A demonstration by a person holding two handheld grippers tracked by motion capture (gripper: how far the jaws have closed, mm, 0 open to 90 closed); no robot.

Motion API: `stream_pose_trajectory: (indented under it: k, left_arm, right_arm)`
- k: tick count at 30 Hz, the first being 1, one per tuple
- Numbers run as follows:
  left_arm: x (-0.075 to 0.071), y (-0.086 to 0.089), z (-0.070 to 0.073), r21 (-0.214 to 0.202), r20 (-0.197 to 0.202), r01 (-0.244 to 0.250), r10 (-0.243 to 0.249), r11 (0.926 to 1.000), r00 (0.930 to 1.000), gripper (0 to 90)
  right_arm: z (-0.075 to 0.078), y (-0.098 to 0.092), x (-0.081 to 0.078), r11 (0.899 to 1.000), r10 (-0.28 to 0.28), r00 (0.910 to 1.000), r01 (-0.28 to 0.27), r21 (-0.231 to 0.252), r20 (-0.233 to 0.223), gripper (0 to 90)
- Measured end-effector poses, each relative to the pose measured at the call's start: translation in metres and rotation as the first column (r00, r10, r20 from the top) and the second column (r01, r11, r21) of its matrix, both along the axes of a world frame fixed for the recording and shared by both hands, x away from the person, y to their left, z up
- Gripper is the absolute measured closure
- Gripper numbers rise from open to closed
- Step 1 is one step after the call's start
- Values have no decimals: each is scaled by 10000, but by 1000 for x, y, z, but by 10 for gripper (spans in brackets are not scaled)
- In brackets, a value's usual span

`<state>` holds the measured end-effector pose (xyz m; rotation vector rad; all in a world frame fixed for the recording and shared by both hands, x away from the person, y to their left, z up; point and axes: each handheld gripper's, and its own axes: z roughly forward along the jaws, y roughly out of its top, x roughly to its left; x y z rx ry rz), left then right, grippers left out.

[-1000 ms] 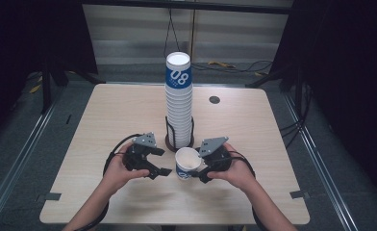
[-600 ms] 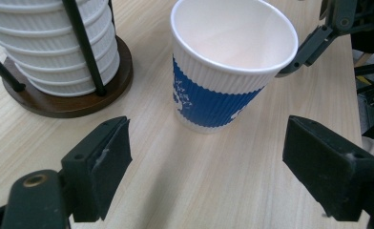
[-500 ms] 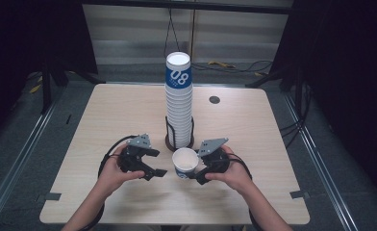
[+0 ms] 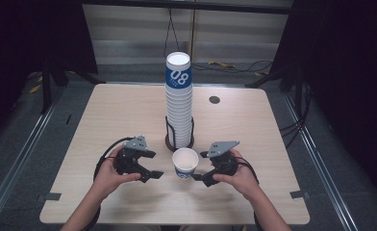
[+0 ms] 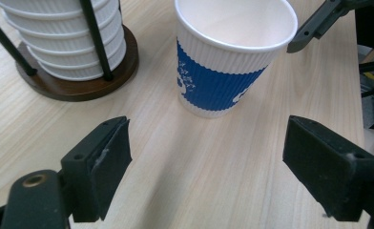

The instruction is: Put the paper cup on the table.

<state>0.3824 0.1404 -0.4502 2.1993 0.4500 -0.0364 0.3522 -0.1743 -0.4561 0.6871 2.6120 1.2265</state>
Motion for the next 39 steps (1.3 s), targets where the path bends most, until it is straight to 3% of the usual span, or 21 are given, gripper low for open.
stream_pose_trajectory:
  k: [10,11,18,39]
  left_arm:
    - [3,11,-4,43,60,-282,282,9996,9996,159]
    - [3,12,-4,208,103,-272,270,9994,9996,159]
    - [6,21,-9,279,94,-454,452,9986,9989,159]
    - [21,49,-42,935,159,-916,905,9914,9958,159]
  right_arm:
    - [-4,-16,-2,9986,-366,9991,374,364,-215,133]
    - [-5,-19,-1,9983,-440,9988,447,361,-200,133]
    - [-7,-29,-1,9978,-573,9983,576,317,-108,134]
    - [-21,-61,3,9922,-1247,9921,1248,33,-168,134]
